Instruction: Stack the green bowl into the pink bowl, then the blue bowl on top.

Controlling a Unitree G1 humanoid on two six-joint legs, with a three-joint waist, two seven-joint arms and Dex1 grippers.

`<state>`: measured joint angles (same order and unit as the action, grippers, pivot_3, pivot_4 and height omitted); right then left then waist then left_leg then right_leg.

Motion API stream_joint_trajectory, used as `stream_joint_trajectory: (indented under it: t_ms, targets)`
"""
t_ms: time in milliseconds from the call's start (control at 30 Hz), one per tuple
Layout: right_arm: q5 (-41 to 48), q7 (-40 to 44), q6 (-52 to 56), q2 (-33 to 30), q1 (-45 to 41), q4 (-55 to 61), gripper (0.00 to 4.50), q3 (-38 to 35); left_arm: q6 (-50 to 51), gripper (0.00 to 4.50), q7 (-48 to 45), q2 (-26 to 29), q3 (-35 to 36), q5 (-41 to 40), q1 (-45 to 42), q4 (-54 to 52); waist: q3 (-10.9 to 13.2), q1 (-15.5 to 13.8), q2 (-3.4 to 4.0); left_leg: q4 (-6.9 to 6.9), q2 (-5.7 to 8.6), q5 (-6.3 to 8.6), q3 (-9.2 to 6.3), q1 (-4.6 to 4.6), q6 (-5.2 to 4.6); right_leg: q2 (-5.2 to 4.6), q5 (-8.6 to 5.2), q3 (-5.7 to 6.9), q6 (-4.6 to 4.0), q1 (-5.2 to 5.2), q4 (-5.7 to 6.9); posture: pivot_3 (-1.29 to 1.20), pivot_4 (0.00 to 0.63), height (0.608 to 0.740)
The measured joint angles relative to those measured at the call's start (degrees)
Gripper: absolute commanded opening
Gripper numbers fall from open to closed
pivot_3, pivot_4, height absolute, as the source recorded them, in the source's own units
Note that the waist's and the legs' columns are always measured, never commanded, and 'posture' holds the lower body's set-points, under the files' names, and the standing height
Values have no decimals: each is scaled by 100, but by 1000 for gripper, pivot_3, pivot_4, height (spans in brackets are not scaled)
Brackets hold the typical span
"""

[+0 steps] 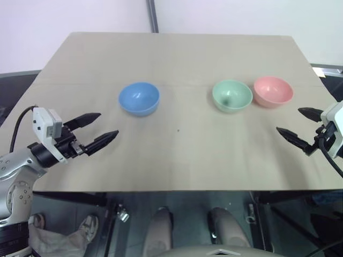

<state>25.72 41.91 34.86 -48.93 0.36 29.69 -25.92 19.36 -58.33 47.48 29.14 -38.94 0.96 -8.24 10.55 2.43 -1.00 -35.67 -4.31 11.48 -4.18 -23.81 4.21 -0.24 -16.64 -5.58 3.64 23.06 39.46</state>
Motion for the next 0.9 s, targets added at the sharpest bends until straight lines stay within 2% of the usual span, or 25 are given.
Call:
stream_joint_trajectory:
  t_ms: [100, 333, 500, 600, 667, 733, 833, 900]
  targets:
    - [-8, -18, 27, -17, -178, -82, 4380, 108, 124, 4500, -2, 66, -20, -2, -55, 6, 2, 7, -2, 1, -1, 0, 0, 2, 0, 1, 0, 0, 0, 0, -1, 0, 150, 740]
    - [-269, -209, -125, 140, -1175, -508, 4380, 1154, 727, 4500, 277, 63, -310, -175, -418, -320, 3, 12, -3, 0, -2, 0, 4, -3, 0, 1, 4, -2, 7, 3, -2, 0, 150, 740]
    - [-1287, -227, -901, 202, -2262, -2098, 4380, 2281, 1292, 4500, 648, -9, -524, -382, -584, -751, 6, 11, -3, 3, -2, 0, 9, -4, 0, 1, 6, -5, 6, 8, -3, 0, 150, 740]
    - [-2058, -163, -1839, 320, -3174, -3872, 4380, 2923, 1477, 4500, 825, -131, -652, -533, -665, -1058, 8, 15, -4, 2, -2, 0, 15, -3, -1, 1, 19, -9, -14, 8, -3, 0, 150, 740]
    - [-2262, -125, -2159, 383, -3459, -4422, 4380, 3081, 1515, 4500, 864, -176, -697, -566, -652, -1163, 8, 16, -3, 6, -2, 0, 16, -3, -1, 1, 21, -10, -17, 9, -3, 0, 150, 740]
    - [-2685, 16, -2903, 537, -4140, -5692, 4380, 3458, 1534, 4500, 915, -197, -720, -576, -562, -1328, 11, 36, -3, 17, -2, 0, 17, -1, 0, 1, 22, -11, -19, 12, -4, 0, 150, 740]
    - [-3052, 177, -3489, 645, -4757, -6883, 3511, 3700, 1555, 4500, 968, -200, -707, -627, -495, -1500, 14, 59, -2, 28, -2, -1, 17, -3, 0, 0, 22, -11, -20, 13, -10, 0, 150, 740]
    - [-3246, 352, -3769, 668, -5080, -7492, 2613, 3855, 1584, 4500, 1002, -201, -686, -653, -421, -1632, 15, 63, -1, 31, -2, -1, 19, -3, 0, -1, 22, -12, -20, 12, -19, 0, 150, 740]
